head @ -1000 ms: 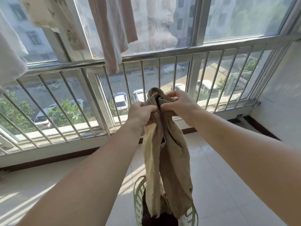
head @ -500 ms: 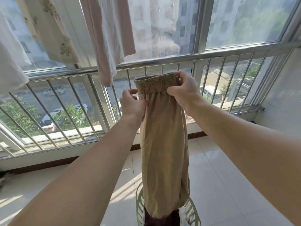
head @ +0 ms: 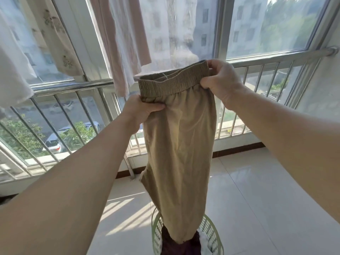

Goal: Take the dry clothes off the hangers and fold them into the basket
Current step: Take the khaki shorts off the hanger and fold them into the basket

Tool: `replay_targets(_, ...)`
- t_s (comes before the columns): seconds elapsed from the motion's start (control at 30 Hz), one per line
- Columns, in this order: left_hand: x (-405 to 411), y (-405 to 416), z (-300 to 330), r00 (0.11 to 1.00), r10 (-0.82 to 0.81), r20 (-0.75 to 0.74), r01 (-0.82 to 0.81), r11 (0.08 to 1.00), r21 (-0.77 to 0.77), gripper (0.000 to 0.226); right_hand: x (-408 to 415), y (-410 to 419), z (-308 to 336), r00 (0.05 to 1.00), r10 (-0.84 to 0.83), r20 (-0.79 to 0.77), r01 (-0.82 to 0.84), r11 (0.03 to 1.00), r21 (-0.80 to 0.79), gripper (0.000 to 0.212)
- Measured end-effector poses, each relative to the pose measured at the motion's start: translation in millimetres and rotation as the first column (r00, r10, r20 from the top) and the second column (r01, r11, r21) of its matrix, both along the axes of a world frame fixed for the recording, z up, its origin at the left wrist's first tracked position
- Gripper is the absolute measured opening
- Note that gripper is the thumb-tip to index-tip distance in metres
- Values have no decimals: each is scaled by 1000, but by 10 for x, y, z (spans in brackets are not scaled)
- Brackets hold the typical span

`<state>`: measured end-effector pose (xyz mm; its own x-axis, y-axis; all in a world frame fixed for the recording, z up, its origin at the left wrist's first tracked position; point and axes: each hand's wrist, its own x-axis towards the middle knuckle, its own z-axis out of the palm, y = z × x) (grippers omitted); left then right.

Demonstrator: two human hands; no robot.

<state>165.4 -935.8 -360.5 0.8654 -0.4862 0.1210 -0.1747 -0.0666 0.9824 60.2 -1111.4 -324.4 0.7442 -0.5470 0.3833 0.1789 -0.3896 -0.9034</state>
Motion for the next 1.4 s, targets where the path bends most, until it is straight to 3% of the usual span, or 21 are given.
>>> replay_targets(0.23, -104, -125, -164, 994, 92, 51, -91, 996, -17, 32, -39, -77, -255, 999, -33, 23, 33, 999, -18, 38)
replay_targets(0.6, -217, -294, -377, 986, 91, 141, -85, 995, -50, 38, -256, -154, -439, 998, -23, 56, 21, 999, 28, 42)
replay_targets(0.93, -533, 27, -788, 997, -40, 66, 36, 997, 65, 48, -717, 62, -854, 992, 96, -82, -79, 979, 187, 41)
replay_targets(1.23, -807, 479, -1268, 994, -112, -11, 112, 982, 149, 46, -1004, 482, -1327, 965, 103, -242, -39, 966, 255, 40)
replay_targets(1.4, -848, 734, -1495, 985, -133, -110, 151, 973, 176, 45, -1105, 765, -1498, 962, 103, -254, -21, 952, 306, 41)
